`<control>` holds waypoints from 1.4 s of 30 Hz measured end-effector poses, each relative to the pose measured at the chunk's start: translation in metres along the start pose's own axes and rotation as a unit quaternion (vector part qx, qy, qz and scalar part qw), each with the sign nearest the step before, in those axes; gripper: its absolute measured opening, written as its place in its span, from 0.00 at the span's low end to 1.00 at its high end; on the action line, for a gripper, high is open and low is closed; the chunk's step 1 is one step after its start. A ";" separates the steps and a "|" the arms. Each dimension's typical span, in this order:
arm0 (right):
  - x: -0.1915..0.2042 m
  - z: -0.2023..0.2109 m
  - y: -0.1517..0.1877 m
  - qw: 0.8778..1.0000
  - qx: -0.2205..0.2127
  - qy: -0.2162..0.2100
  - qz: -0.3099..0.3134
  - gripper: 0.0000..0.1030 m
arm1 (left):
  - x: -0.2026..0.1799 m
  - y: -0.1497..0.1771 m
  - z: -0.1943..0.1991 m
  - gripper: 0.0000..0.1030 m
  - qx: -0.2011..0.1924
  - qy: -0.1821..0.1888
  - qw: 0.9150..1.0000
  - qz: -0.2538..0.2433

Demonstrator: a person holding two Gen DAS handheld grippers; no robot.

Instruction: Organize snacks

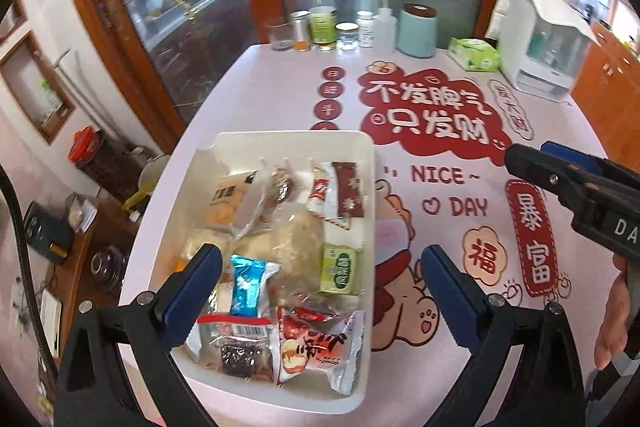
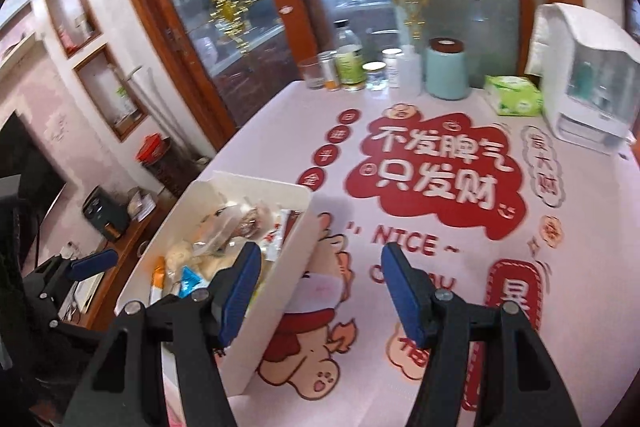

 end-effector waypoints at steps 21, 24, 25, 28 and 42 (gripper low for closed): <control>-0.019 0.063 0.059 0.987 0.003 0.118 -0.111 0.64 | -0.028 0.000 0.022 0.96 -0.019 0.073 0.996 -0.045; -0.018 0.070 0.069 0.984 0.000 0.127 -0.123 0.64 | -0.026 -0.001 0.026 0.96 -0.023 0.075 0.996 -0.039; -0.017 0.072 0.071 0.984 -0.001 0.131 -0.123 0.64 | -0.027 -0.001 0.027 0.96 -0.024 0.075 0.996 -0.039; -0.012 0.077 0.074 0.983 -0.006 0.142 -0.118 0.64 | -0.029 0.000 0.027 0.96 -0.024 0.078 0.996 -0.041; -0.003 0.083 0.078 0.983 -0.013 0.149 -0.111 0.64 | -0.042 0.006 0.031 0.96 -0.026 0.085 0.994 -0.064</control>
Point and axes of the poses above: each gripper's, at about its wrist camera, not at the fingertips, and z roughly against the way its jaws point, x to its left, y to its underside, the point moved 6 cm from there along -z, roughly the way its jaws point, and after that the axes turned 6 degrees about -y, right-handed, at the moved point
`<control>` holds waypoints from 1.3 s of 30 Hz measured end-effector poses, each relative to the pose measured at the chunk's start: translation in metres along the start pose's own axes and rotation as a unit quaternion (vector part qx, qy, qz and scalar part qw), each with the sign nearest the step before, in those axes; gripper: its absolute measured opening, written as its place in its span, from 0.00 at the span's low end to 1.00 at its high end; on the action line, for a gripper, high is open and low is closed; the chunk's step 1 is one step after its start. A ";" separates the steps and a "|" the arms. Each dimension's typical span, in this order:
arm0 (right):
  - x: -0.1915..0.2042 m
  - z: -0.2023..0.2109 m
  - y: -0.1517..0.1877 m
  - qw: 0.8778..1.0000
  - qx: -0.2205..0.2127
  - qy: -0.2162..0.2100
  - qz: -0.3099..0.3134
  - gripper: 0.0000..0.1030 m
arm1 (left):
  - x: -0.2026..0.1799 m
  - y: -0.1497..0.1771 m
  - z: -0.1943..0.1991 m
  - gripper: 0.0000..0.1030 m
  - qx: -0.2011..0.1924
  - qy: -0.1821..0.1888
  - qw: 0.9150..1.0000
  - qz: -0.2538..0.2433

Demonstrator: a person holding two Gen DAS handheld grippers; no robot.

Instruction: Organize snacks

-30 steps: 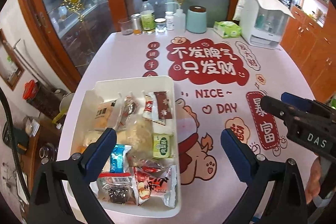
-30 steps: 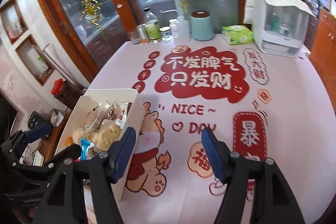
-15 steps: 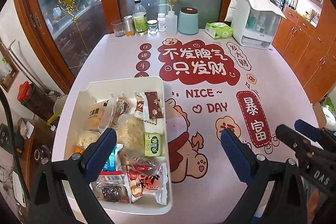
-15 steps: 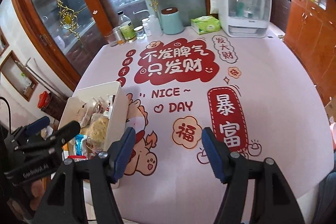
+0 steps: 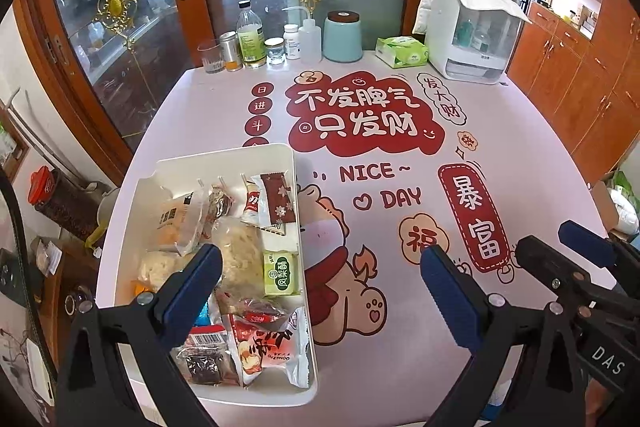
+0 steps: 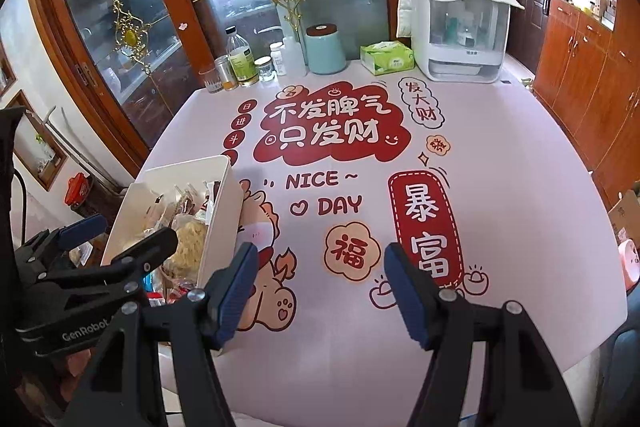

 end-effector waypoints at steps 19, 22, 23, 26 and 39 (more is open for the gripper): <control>0.004 -0.001 0.000 1.000 -0.002 -0.003 0.002 0.64 | 0.000 0.005 -0.004 0.96 0.011 0.002 1.000 -0.002; 0.004 -0.001 0.000 1.000 -0.002 -0.003 0.002 0.64 | -0.001 0.006 -0.005 0.96 0.012 0.003 1.000 -0.002; 0.004 -0.001 0.000 1.000 -0.003 -0.003 0.002 0.64 | -0.001 0.006 -0.005 0.96 0.012 0.004 1.000 -0.002; 0.003 -0.001 0.000 1.000 -0.002 -0.004 0.002 0.64 | -0.002 0.007 -0.006 0.96 0.014 0.005 1.000 -0.002; 0.004 0.000 0.001 1.000 -0.002 -0.004 0.002 0.64 | -0.005 0.010 -0.007 0.96 0.018 0.007 1.000 -0.002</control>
Point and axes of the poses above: each gripper's, at about its wrist camera, not at the fingertips, and z roughly against the way its jaws point, x to its left, y to its underside, the point moved 6 cm from there along -z, roughly the way its jaws point, and after that the axes turned 6 degrees about -y, right-handed, at the moved point
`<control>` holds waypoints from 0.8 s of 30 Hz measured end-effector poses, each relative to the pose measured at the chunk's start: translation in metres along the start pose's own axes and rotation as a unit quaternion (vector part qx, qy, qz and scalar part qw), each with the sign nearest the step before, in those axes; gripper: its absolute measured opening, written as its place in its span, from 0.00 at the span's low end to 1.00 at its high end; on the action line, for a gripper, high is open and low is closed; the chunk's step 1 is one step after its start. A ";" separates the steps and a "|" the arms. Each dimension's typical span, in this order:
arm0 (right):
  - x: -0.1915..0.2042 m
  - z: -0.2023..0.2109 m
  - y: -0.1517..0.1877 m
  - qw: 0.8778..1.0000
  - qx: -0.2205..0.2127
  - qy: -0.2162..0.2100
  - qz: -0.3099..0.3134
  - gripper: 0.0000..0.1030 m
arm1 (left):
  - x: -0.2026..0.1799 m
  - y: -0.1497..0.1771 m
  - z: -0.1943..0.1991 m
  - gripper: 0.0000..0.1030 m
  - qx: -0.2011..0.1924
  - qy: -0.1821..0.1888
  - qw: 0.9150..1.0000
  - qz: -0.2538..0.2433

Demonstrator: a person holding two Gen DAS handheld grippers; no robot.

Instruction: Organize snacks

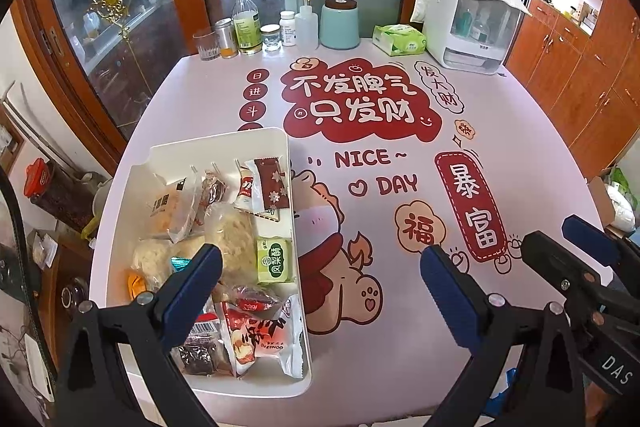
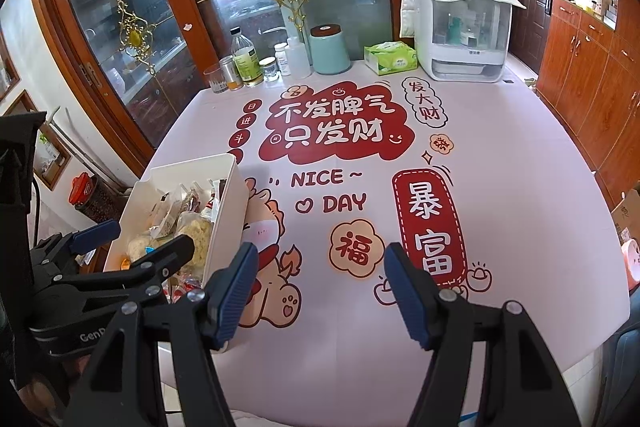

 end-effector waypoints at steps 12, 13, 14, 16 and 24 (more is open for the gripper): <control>0.001 0.001 0.000 1.000 -0.001 0.000 0.000 0.64 | -0.002 0.003 0.001 0.96 0.000 0.002 1.000 -0.001; 0.000 0.001 0.000 1.000 -0.001 0.000 0.000 0.64 | -0.003 0.004 0.001 0.96 0.000 0.002 1.000 -0.002; 0.000 0.001 0.000 1.000 -0.001 0.000 0.000 0.64 | -0.003 0.004 0.001 0.96 0.001 0.002 1.000 -0.002; 0.000 0.001 0.000 1.000 -0.001 0.000 0.000 0.64 | -0.003 0.004 0.001 0.96 0.001 0.002 1.000 -0.002; -0.001 0.002 0.001 1.000 -0.001 -0.001 0.000 0.64 | -0.003 0.002 0.000 0.96 0.002 0.001 1.000 0.000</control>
Point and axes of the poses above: each gripper's, at about its wrist camera, not at the fingertips, and z roughly against the way its jaws point, x to its left, y to its underside, the point moved 6 cm from there along -z, roughly the way its jaws point, and after that the axes turned 6 degrees about -y, right-handed, at the moved point
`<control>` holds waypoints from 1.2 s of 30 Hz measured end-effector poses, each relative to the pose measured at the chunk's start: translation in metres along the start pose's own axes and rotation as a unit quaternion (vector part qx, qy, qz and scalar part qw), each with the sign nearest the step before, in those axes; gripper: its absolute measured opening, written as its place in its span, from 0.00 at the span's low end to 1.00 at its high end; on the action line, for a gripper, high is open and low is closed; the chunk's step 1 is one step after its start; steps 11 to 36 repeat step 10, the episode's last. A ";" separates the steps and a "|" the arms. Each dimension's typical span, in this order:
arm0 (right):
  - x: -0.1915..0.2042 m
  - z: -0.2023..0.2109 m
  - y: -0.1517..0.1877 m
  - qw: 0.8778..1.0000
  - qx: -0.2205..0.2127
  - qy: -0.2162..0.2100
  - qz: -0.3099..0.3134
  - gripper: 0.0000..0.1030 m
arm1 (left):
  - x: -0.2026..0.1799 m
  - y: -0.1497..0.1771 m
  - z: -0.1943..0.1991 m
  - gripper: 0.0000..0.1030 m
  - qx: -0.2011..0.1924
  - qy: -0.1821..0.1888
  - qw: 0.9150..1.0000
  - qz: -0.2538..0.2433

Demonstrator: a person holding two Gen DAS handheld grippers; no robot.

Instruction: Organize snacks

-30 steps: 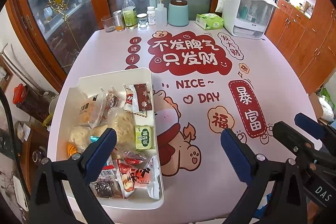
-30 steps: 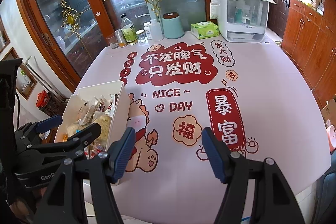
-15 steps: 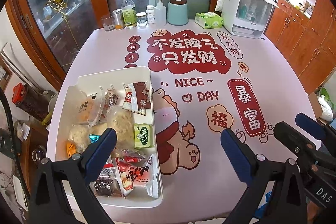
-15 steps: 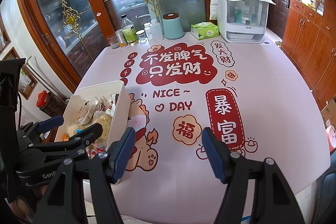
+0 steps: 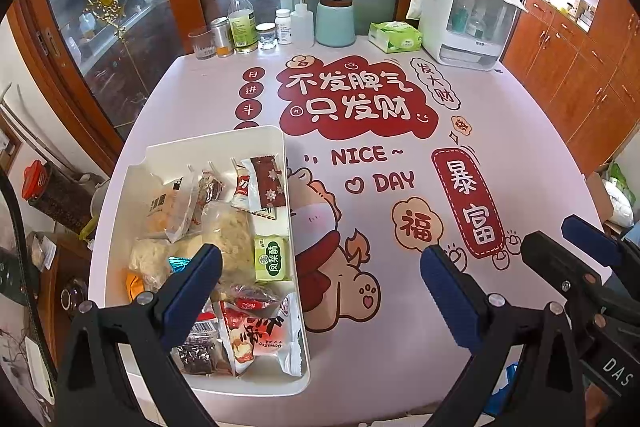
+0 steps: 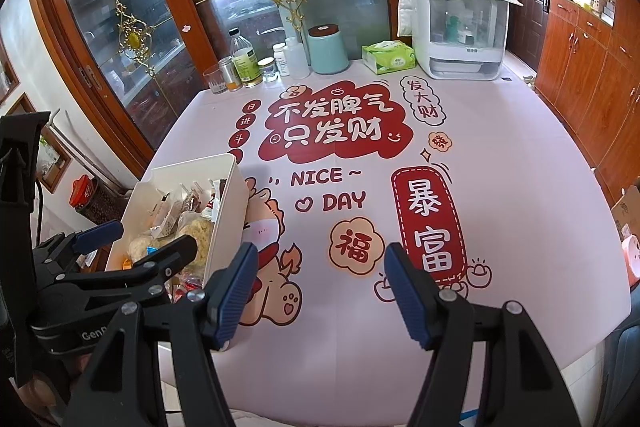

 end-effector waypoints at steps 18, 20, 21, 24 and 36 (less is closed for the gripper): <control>-0.001 0.000 0.000 1.000 0.000 -0.001 0.000 0.64 | -0.003 0.003 0.000 0.96 0.000 0.000 1.000 -0.001; -0.001 0.000 0.000 1.000 0.000 -0.001 0.000 0.64 | -0.003 0.003 0.000 0.96 0.000 0.000 1.000 -0.001; -0.001 0.000 0.000 1.000 0.000 -0.001 0.000 0.64 | -0.003 0.003 0.000 0.96 0.000 0.000 1.000 -0.001; -0.001 0.000 0.000 1.000 0.000 -0.001 0.000 0.64 | -0.003 0.003 0.000 0.96 0.000 0.000 1.000 -0.001; -0.001 0.000 0.000 1.000 0.000 -0.001 0.000 0.64 | -0.003 0.003 0.000 0.96 0.000 0.000 1.000 -0.001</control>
Point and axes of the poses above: each gripper's, at about its wrist camera, not at the fingertips, and z roughly against the way its jaws point, x to its left, y to its underside, the point moved 6 cm from there along -z, roughly the way its jaws point, and after that the axes turned 6 degrees about -y, right-handed, at the moved point
